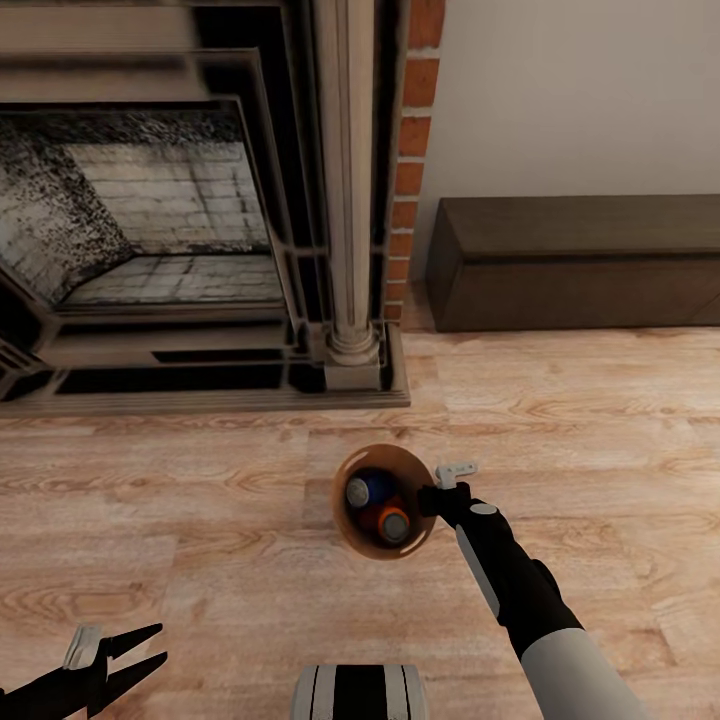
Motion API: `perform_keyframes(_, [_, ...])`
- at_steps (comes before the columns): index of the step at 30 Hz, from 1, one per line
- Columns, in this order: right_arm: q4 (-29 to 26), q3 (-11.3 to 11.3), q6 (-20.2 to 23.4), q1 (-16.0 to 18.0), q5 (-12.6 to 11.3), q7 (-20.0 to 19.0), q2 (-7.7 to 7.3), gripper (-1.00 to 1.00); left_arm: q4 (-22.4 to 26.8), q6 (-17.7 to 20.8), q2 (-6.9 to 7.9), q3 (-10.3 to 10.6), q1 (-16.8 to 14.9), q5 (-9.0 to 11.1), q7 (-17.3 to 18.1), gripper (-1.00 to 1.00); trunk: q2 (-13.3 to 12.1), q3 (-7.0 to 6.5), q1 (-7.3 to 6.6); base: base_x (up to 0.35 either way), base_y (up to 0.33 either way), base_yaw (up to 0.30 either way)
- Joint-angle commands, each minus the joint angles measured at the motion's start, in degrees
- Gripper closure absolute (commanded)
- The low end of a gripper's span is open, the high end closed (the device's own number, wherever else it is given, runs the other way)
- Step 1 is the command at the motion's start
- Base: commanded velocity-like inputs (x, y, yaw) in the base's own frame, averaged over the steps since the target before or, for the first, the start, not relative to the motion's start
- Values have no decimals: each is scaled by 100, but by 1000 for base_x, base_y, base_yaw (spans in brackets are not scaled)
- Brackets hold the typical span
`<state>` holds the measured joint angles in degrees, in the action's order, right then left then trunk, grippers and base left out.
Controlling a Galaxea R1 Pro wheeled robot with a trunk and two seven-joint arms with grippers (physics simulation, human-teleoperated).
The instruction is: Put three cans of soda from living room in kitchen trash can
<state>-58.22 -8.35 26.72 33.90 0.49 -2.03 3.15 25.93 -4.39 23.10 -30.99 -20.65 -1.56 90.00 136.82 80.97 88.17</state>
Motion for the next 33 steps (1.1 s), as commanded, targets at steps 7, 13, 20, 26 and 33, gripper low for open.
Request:
perform_keyframes(7, [-5,0,0,2,-58,-25,2,100,-1,0,-3,-12,0,0,0,-100,0,-1,-1,0,0,0])
perform_keyframes(13, [-5,0,0,2,-58,-25,6,100,-1,0,-1,-5,0,0,0,-100,121,53,65,0,0,0])
perform_keyframes(20, [-4,0,0,2,-58,-25,8,100,-1,0,-1,-2,0,-1,0,-100,241,107,131,0,0,0])
perform_keyframes(26, [-5,0,0,2,-58,-25,7,100,-1,1,-2,4,0,-1,0,-100,321,143,175,0,0,0])
perform_keyframes(33, [-5,0,0,2,-58,-25,9,100,-1,0,-1,1,0,0,0,-100,401,179,219,0,0,0])
